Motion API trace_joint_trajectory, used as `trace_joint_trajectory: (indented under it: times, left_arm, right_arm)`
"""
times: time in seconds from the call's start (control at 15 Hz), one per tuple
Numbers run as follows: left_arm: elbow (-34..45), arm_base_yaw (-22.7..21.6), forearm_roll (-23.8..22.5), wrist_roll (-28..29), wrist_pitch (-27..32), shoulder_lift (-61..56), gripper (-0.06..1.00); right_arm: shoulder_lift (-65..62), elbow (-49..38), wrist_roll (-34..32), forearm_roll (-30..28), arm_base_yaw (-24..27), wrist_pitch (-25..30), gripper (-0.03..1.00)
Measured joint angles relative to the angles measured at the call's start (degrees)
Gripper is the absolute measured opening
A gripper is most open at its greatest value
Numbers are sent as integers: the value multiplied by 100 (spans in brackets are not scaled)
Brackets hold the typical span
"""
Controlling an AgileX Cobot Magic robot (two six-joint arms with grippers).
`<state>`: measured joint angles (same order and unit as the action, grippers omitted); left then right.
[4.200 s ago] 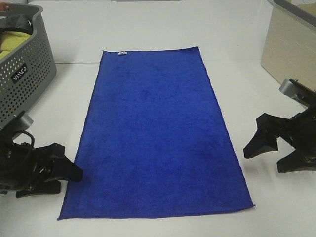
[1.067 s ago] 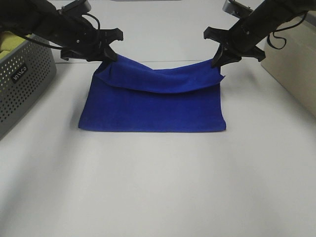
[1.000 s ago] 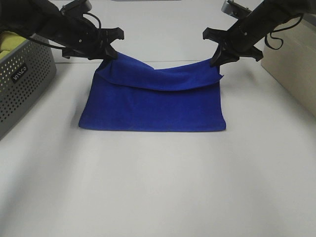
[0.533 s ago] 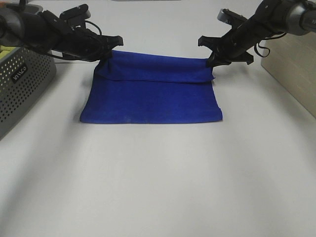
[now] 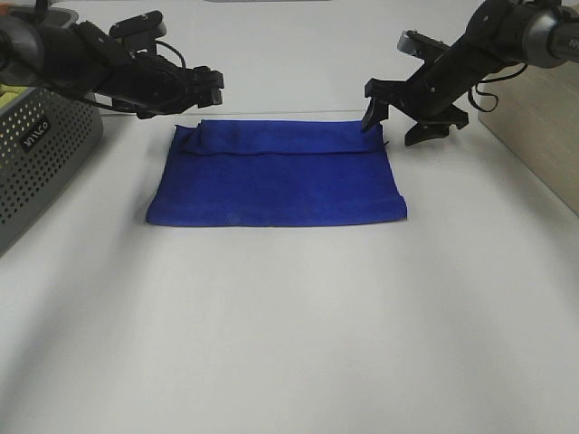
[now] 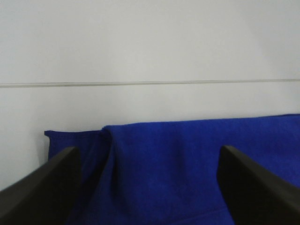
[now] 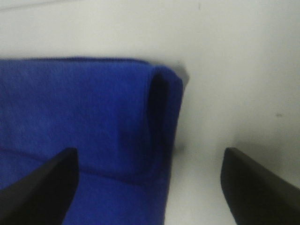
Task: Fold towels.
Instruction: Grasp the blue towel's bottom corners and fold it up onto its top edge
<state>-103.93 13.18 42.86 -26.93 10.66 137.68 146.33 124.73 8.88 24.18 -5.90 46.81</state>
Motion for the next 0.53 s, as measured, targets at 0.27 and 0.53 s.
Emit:
trace_joint_trajectory:
  times: [0.27,0.53]
  left_arm:
    - [-29,-286,-561,0,1398,-286,78]
    - [338,-441,-670,418,2464,-395,76]
  right_arm:
    - [-338,0,-103,-275,80,1066,80]
    - [-521,-281,-120,-275,132,1782,77]
